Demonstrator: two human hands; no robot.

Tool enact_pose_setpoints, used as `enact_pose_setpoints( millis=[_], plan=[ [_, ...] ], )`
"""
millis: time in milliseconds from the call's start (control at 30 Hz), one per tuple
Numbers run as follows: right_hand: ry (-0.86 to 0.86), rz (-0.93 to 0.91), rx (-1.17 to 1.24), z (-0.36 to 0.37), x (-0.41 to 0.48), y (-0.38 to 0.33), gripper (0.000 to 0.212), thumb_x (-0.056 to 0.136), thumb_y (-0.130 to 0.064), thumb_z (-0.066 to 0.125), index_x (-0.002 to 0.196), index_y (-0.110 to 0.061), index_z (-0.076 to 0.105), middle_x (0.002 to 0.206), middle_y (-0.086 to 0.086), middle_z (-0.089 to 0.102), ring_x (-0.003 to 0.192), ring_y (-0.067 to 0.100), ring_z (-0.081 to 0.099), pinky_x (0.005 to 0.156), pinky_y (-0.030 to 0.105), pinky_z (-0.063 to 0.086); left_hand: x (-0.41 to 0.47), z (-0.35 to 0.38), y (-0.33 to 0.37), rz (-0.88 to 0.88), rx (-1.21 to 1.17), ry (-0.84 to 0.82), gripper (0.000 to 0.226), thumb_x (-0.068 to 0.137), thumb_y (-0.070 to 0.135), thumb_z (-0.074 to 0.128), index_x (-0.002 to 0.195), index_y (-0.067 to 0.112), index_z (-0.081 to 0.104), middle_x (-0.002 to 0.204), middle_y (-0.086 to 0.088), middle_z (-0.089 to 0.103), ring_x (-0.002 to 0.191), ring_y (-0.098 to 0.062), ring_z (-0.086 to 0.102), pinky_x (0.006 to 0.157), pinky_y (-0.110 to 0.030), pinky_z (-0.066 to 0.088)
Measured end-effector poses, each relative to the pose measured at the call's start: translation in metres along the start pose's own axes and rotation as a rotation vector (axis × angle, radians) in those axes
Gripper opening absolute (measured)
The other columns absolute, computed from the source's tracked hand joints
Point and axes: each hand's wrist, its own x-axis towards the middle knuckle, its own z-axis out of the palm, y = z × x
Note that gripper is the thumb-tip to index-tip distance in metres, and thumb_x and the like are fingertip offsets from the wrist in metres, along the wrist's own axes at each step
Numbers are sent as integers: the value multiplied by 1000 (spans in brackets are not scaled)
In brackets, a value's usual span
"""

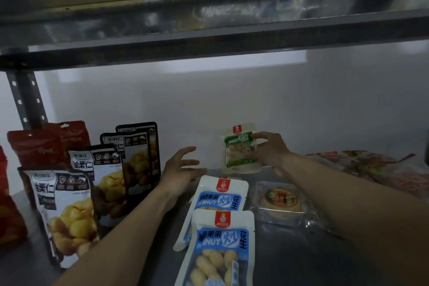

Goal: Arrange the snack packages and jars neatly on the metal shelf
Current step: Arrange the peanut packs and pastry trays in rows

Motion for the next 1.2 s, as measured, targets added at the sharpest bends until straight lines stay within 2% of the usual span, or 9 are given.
enact_pose_setpoints(
  millis=[133,367,567,700,767,900,1033,1133,1200],
  plan=[
    [18,-9,-3,-1,-1,1,62,67,2,84,123,-12,59,113,20,65,103,34,64,85,47,57,-1,-9,-4,17,19,-112,77,77,3,76,134,44,45,126,-1,55,105,-18,62,83,-35,56],
    [27,-12,-34,-1,-2,2,63,67,1,84,124,-12,60,108,18,67,99,33,65,80,42,58,-4,-12,-6,12,62,-215,93,75,2,78,142,49,33,146,2,42,114,-20,58,86,-33,55],
    [20,5,-21,-4,-9,-3,62,70,3,82,126,-13,59,107,16,66,93,28,64,56,27,49,-6,-10,-6,40,71,-248,95,77,3,77,146,45,27,150,3,37,105,-11,60,80,-29,57],
    [33,21,-34,-8,-11,-4,60,71,2,82,125,-14,60,110,16,66,97,29,65,63,31,53,-7,-9,-6,17,43,-225,98,75,0,77,147,41,26,150,-1,37,105,-14,61,77,-30,58],
    [38,26,-33,-9,-12,-3,60,71,2,81,124,-14,59,110,16,66,97,28,65,65,32,55,-6,-8,-7,-10,0,-196,100,73,-6,77,147,40,28,148,-5,39,103,-16,63,81,-37,58],
    [54,20,-27,-10,-13,-3,61,70,2,82,125,-13,59,113,18,65,99,29,65,71,33,55,-2,-7,-11,-94,-75,-169,103,70,-20,70,144,40,32,144,-11,42,115,-30,59,85,-44,57],
    [72,20,-2,-8,-10,-2,62,70,1,83,125,-14,60,112,17,66,99,29,65,75,36,57,-2,-7,-11,-157,-125,-200,98,73,-21,65,142,43,36,137,-17,48,115,-32,57,82,-45,58],
    [115,17,37,-7,-6,0,59,71,1,81,123,-15,60,110,15,67,98,29,66,82,42,58,-4,-7,-11,-179,-183,-228,91,75,-24,59,136,41,43,130,-22,55,110,-32,61,73,-39,59],
    [152,27,59,-8,-3,3,57,73,1,80,124,-16,60,111,15,67,99,29,66,83,45,58,-8,-6,-9,-176,-199,-248,82,77,-25,55,130,38,48,123,-25,60,106,-33,63,60,-32,58]
  ],
)
